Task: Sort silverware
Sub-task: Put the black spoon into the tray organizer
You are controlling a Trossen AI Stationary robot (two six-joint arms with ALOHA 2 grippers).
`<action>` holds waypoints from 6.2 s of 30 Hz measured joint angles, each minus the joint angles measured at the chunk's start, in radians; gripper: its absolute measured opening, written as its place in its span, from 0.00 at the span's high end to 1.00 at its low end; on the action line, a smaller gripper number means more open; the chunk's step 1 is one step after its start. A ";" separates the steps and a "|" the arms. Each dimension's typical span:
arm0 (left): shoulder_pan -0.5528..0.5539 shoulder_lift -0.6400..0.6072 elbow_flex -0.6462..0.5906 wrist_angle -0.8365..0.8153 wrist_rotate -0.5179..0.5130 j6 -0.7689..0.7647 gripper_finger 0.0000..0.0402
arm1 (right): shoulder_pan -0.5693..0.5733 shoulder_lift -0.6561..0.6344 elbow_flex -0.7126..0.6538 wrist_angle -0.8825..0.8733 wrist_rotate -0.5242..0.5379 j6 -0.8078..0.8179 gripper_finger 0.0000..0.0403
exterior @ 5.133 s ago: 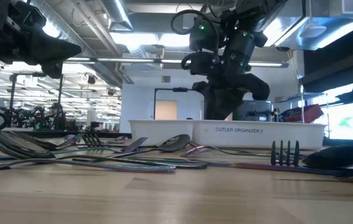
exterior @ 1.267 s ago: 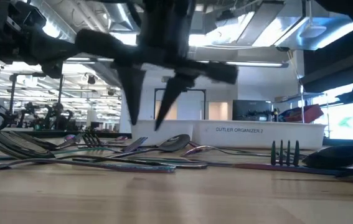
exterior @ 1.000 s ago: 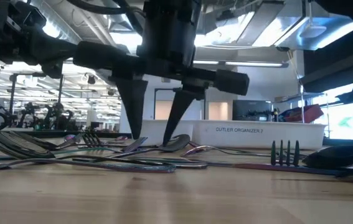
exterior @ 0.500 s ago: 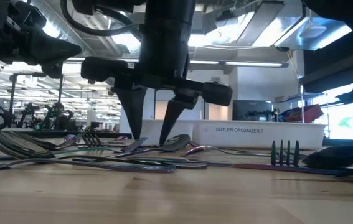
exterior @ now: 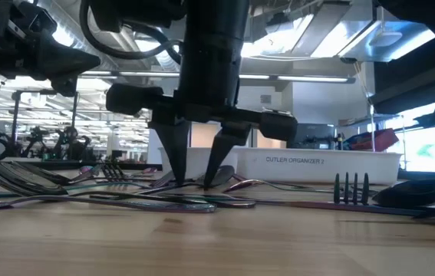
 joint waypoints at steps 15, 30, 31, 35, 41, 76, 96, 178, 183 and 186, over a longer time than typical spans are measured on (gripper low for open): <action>0.000 0.000 0.000 0.000 0.000 0.000 1.00 | 0.000 0.000 0.002 -0.011 -0.014 -0.008 0.96; 0.000 0.000 0.000 0.000 0.000 0.000 1.00 | -0.001 -0.009 0.058 -0.049 -0.046 -0.151 1.00; 0.000 0.000 0.000 0.000 0.000 0.000 1.00 | -0.001 -0.010 0.070 -0.055 -0.046 -0.163 1.00; 0.000 0.000 0.000 0.000 0.000 0.000 1.00 | -0.001 -0.010 0.120 -0.114 -0.046 -0.197 1.00; 0.000 0.000 0.000 0.000 0.000 0.000 1.00 | -0.006 -0.041 0.132 -0.198 -0.042 -0.246 1.00; 0.000 0.000 0.000 0.000 0.000 0.000 1.00 | -0.301 -0.378 0.096 -0.355 -0.314 -2.173 1.00; 0.000 0.000 0.000 0.000 0.000 0.000 1.00 | -0.471 -1.001 -1.158 0.488 -0.519 -2.288 1.00; 0.000 0.000 0.000 0.000 0.000 0.000 1.00 | 0.133 -0.215 -0.698 1.208 0.004 -1.606 0.84; 0.000 0.000 0.000 0.000 0.000 0.000 1.00 | 0.131 -0.213 -0.708 1.201 0.004 -1.604 0.96; 0.000 0.000 0.000 0.000 0.000 0.000 1.00 | 0.129 -0.215 -0.709 1.198 0.013 -1.605 0.98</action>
